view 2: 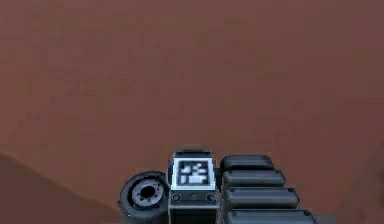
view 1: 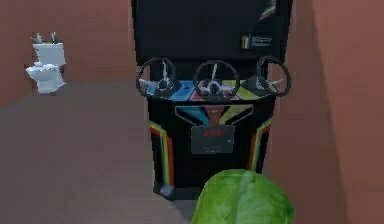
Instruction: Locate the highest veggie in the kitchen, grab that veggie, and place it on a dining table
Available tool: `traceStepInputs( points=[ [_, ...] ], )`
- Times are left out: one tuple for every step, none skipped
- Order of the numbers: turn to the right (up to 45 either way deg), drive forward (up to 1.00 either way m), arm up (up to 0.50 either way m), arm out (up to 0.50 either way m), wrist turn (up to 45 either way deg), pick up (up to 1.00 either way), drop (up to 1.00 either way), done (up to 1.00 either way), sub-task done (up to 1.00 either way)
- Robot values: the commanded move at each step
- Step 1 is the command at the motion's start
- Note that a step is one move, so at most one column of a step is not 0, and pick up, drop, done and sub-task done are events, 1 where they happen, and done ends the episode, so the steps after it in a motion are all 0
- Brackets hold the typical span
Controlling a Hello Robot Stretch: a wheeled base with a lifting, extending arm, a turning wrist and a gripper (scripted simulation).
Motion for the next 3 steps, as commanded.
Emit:
traceStepInputs(
  points=[
    [0.0,0.50,0.00,0.00,0.0,0.00,0.00,0.00,0.00],
    [-45.0,0.00,0.00,0.00,0.0,0.00,0.00,0.00,0.00],
    [-6.0,0.00,0.00,0.00,0.0,0.00,0.00,0.00,0.00]
  ],
)
